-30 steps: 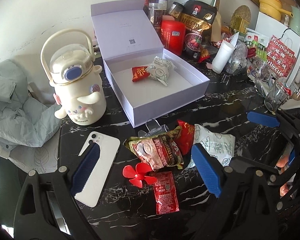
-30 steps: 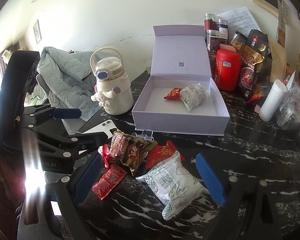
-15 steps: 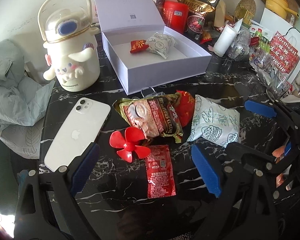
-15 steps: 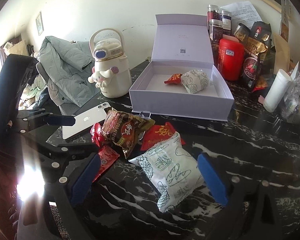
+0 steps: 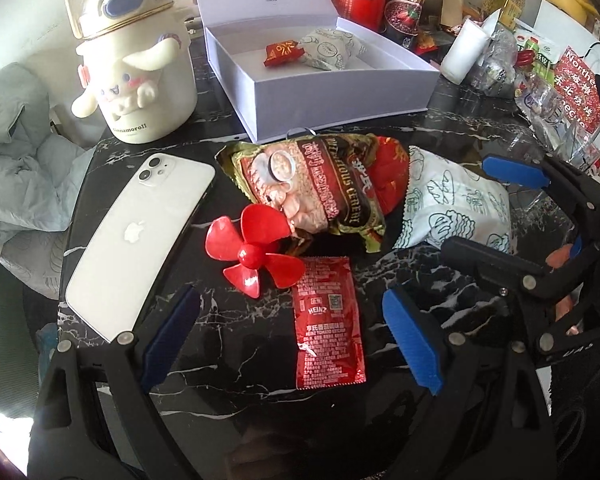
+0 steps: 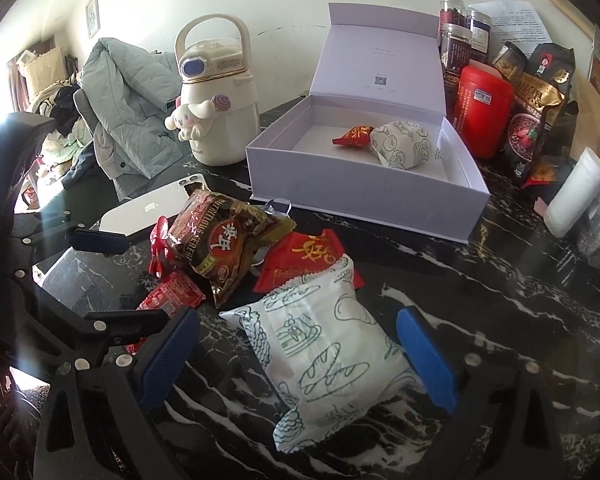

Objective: Organize objects
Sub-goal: 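Reach left gripper to red ketchup packet while right reaches another white pastry bag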

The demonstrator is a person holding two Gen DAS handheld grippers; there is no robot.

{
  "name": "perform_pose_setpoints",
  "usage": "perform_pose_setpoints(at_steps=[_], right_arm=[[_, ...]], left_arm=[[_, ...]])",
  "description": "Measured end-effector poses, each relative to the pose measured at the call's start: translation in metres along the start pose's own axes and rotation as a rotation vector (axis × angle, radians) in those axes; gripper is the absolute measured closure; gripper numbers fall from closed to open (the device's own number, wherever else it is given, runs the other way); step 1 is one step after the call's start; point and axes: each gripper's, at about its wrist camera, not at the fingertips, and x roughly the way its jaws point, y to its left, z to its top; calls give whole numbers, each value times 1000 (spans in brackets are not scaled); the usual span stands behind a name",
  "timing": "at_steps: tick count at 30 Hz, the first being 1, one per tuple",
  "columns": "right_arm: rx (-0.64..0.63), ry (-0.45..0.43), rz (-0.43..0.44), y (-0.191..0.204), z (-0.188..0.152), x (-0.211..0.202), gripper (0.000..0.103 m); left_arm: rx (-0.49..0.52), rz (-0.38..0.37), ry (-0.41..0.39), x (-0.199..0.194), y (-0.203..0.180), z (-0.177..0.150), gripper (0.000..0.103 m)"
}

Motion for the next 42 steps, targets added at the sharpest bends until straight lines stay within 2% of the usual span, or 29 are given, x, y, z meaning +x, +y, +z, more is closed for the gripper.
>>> perform_pose_setpoints(at_steps=[5, 9, 12, 14, 16, 21, 25, 31, 34, 38, 42], right_arm=[[-2, 34, 10, -1, -5, 5, 3], [-10, 56, 11, 2, -12, 7, 7], [9, 81, -10, 2, -16, 11, 20], [43, 120, -18, -1, -19, 17, 34], [54, 105, -19, -1, -21, 14, 36], [50, 109, -17, 6, -26, 7, 37], [56, 103, -17, 11, -31, 4, 37], [58, 96, 3, 20, -36, -1, 37], [67, 99, 5, 22, -38, -3, 37], [72, 96, 10, 25, -41, -5, 37], [73, 99, 12, 28, -44, -8, 37]], left_arm=[[-12, -36, 50, 11, 1, -3, 10], [23, -22, 46, 12, -4, -7, 11], [54, -11, 44, 13, -8, -8, 11], [58, -17, 37, 12, -8, -9, 12], [72, -14, 28, 10, -9, -11, 16], [100, -13, 6, 7, -10, -13, 35], [122, -24, -6, 5, -11, -13, 43], [160, -53, -20, 0, -14, -16, 68], [171, -69, -12, -2, -15, -18, 70], [215, -148, -2, -7, -19, -25, 71], [242, -159, -4, -12, -23, -34, 71]])
